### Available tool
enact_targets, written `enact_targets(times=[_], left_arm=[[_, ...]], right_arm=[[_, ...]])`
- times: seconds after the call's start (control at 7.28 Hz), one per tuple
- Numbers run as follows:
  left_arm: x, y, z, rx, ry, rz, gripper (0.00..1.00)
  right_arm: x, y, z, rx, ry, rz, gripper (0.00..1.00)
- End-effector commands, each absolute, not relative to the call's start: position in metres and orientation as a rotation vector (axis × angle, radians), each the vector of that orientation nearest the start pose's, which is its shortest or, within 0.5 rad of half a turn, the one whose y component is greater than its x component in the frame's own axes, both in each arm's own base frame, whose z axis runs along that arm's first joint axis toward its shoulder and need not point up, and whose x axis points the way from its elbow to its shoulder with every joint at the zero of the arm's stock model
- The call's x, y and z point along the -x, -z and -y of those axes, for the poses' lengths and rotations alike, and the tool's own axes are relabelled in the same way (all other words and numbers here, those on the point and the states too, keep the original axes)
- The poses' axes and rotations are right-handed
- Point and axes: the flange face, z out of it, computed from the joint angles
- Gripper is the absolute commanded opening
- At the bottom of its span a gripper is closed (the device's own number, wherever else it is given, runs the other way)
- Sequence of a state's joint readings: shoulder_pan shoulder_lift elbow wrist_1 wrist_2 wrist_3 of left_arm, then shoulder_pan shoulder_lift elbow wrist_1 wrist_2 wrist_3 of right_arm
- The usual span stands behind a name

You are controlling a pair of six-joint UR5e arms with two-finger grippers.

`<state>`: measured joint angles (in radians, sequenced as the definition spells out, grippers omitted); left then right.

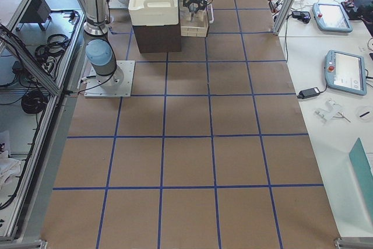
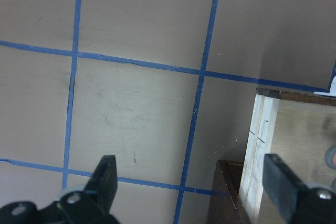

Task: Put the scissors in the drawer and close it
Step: 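Lower the scissors into the drawer and open the right gripper, then raise the right gripper away while the left arm reaches toward the drawer handle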

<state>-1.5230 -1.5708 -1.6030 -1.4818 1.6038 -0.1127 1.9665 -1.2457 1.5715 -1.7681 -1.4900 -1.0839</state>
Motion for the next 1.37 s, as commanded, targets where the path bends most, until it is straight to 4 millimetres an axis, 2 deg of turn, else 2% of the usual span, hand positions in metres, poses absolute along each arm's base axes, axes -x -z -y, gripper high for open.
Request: enact_targets(times=[0.0, 0.14, 0.27, 0.41, 0.55, 0.69, 0.82, 0.96, 1.1, 1.24], left_arm=[[0.105, -0.481, 0.503, 0.252, 0.09, -3.098, 1.0], [0.105, -0.481, 0.503, 0.254, 0.09, -3.098, 1.0], [0.105, -0.481, 0.503, 0.254, 0.09, -3.098, 1.0], [0.105, -0.482, 0.503, 0.256, 0.092, -3.098, 1.0], [0.105, -0.483, 0.503, 0.249, 0.095, -3.095, 1.0], [0.105, -0.485, 0.514, 0.257, 0.142, -3.098, 1.0], [0.11, -0.473, 0.525, 0.307, 0.162, -3.101, 1.0], [0.114, -0.47, 0.538, 0.344, 0.227, -3.104, 1.0], [0.132, -0.46, 0.549, 0.312, 0.238, -3.111, 1.0], [0.156, -0.455, 0.558, 0.26, 0.25, -3.116, 1.0]], right_arm=[[-0.358, -0.332, 0.493, 2.026, -0.137, -2.258, 0.51], [-0.357, -0.335, 0.493, 2.028, -0.13, -2.263, 0.6], [-0.358, -0.346, 0.496, 2.034, -0.096, -2.272, 0.74], [-0.346, -0.381, 0.498, 1.951, -0.005, -2.376, 0.81], [-0.325, -0.41, 0.502, 1.702, 0.065, -2.573, 0.97], [-0.289, -0.439, 0.512, 1.37, 0.137, -2.756, 0.99], [-0.249, -0.456, 0.523, 1.09, 0.18, -2.888, 1.0], [-0.204, -0.471, 0.534, 0.74, 0.218, -2.998, 1.0], [-0.168, -0.483, 0.538, 0.456, 0.245, -3.05, 1.0], [-0.143, -0.486, 0.542, 0.365, 0.246, -3.07, 1.0]])
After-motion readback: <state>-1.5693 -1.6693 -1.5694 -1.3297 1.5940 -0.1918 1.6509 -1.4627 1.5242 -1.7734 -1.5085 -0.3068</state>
